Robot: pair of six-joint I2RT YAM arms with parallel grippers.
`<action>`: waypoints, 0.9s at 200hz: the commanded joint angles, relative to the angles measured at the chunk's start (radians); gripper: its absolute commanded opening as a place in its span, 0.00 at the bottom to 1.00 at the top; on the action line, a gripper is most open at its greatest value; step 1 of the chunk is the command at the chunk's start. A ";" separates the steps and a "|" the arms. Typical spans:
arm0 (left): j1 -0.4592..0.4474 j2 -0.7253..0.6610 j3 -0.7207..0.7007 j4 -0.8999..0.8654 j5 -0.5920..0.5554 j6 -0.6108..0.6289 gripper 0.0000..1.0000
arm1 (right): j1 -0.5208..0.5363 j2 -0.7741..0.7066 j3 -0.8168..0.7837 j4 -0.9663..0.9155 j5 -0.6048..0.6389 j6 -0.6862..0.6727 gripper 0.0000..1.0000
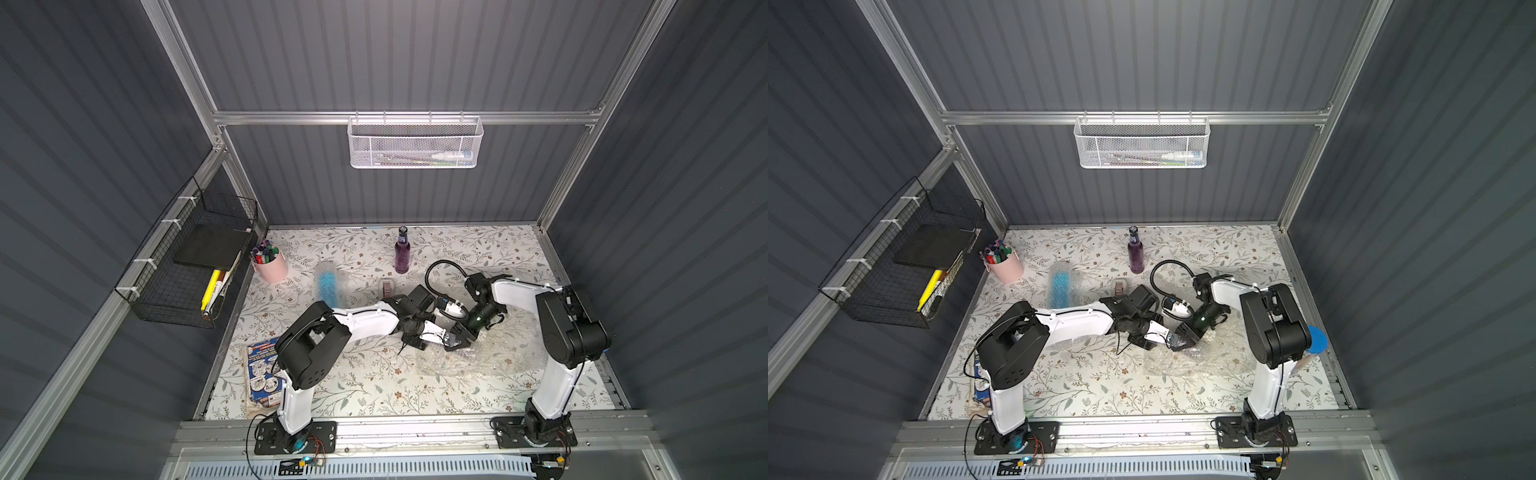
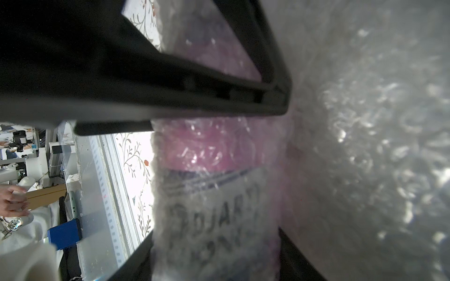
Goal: Wrap wine bottles in bubble wrap
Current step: Wrap the wine bottle in bubble wrap.
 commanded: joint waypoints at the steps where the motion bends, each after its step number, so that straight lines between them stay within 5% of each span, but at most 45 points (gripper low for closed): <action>1: -0.004 0.041 0.023 -0.052 0.037 -0.089 0.62 | 0.019 -0.027 -0.007 -0.012 -0.043 -0.011 0.65; 94: 0.063 0.097 0.115 -0.208 0.057 -0.203 0.56 | 0.019 -0.333 -0.091 -0.018 0.096 0.063 0.82; 133: 0.096 0.139 0.210 -0.312 0.148 -0.235 0.56 | 0.020 -0.624 -0.238 0.064 0.290 0.106 0.83; 180: 0.132 0.254 0.403 -0.555 0.293 -0.312 0.56 | 0.130 -1.093 -0.573 0.310 0.452 -0.025 0.88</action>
